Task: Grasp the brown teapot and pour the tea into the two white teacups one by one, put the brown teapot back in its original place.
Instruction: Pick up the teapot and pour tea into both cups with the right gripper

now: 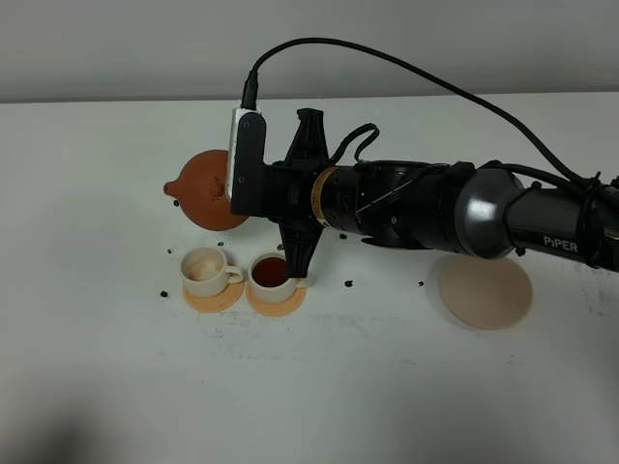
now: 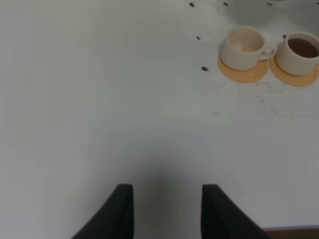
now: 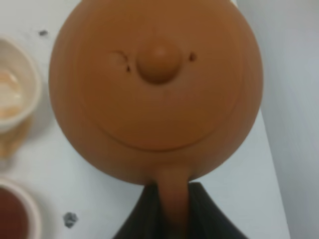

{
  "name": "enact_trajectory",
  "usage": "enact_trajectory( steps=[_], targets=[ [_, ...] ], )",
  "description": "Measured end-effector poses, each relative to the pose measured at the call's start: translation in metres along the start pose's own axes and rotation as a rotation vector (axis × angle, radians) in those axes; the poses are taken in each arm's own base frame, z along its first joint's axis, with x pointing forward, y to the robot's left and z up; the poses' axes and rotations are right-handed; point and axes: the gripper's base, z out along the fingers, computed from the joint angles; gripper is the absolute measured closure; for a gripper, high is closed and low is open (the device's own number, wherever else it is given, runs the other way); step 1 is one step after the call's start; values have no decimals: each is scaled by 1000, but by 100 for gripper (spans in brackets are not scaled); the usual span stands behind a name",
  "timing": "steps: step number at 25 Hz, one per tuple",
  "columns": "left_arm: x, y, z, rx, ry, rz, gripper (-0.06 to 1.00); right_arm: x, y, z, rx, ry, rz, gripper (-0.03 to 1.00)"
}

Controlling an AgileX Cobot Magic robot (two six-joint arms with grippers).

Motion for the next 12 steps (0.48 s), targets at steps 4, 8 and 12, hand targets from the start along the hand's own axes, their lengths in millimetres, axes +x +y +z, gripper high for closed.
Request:
enact_trajectory(
  steps=[4,8,12],
  targets=[
    [0,0,0,0,0,0,63,3,7,2,-22,-7,-36,88],
    [0,0,0,0,0,0,63,5,6,2,-21,-3,-57,88],
    [0,0,0,0,0,0,63,14,0,2,-10,13,-71,88]
  ],
)
